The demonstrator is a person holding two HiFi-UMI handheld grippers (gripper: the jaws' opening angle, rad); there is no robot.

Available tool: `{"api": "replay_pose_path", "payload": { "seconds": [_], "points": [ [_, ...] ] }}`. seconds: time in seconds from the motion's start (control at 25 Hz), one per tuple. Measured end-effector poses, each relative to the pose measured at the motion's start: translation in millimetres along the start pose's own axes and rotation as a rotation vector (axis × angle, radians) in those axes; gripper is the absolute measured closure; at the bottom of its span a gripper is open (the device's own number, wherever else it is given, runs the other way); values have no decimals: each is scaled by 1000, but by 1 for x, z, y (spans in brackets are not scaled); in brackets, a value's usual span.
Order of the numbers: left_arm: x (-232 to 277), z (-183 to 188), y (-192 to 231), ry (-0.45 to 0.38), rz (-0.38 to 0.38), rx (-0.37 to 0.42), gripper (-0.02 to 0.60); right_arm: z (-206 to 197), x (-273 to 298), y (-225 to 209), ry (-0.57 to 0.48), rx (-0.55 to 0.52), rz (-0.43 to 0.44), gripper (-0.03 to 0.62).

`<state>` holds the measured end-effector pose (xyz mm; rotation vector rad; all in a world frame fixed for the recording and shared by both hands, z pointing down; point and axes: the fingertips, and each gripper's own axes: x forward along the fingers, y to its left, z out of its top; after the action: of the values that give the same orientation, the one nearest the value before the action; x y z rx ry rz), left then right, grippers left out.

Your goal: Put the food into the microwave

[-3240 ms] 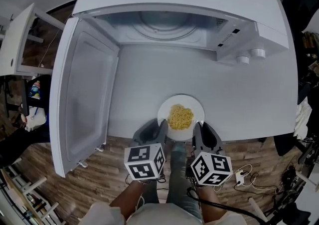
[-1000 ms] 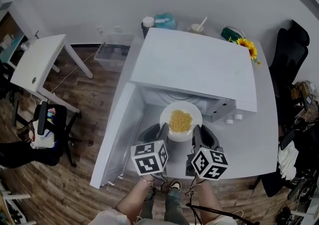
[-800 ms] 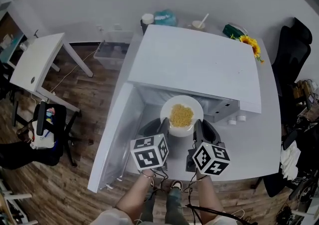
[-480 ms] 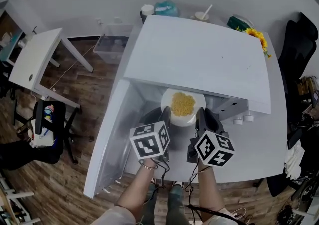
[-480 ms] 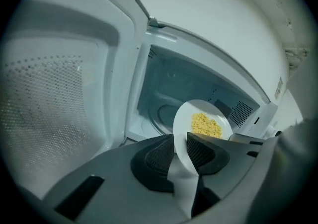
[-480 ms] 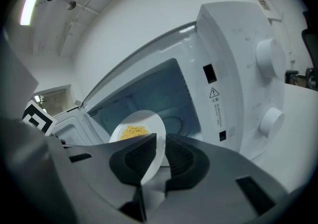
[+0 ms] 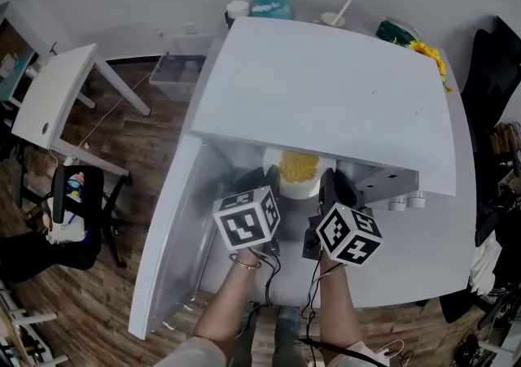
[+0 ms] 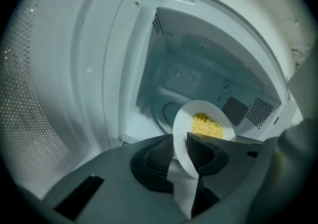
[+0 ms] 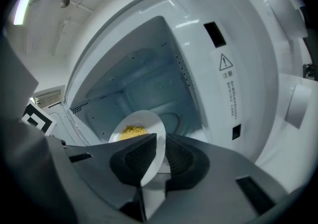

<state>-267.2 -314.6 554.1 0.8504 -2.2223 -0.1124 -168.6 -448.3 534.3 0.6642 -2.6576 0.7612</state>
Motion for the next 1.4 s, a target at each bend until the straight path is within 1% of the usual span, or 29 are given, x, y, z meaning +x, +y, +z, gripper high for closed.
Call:
{"api": "replay_pose_path", "payload": {
  "seconds": [0.32, 0.72, 0.96, 1.24, 1.4],
  "points": [
    [13, 5, 1, 13, 11, 2, 287, 1, 14, -4, 13, 8, -14, 533],
    [30, 17, -3, -5, 29, 29, 287, 6, 29, -8, 12, 9, -39, 533],
    [41, 21, -1, 10, 41, 53, 287, 2, 38, -9, 26, 19, -48, 531],
    [49, 26, 0, -10, 44, 53, 287, 2, 45, -9, 23, 25, -48, 533],
    [53, 28, -1, -22, 48, 67, 287, 3, 48, -9, 21, 3, -61, 533]
  ]
}}
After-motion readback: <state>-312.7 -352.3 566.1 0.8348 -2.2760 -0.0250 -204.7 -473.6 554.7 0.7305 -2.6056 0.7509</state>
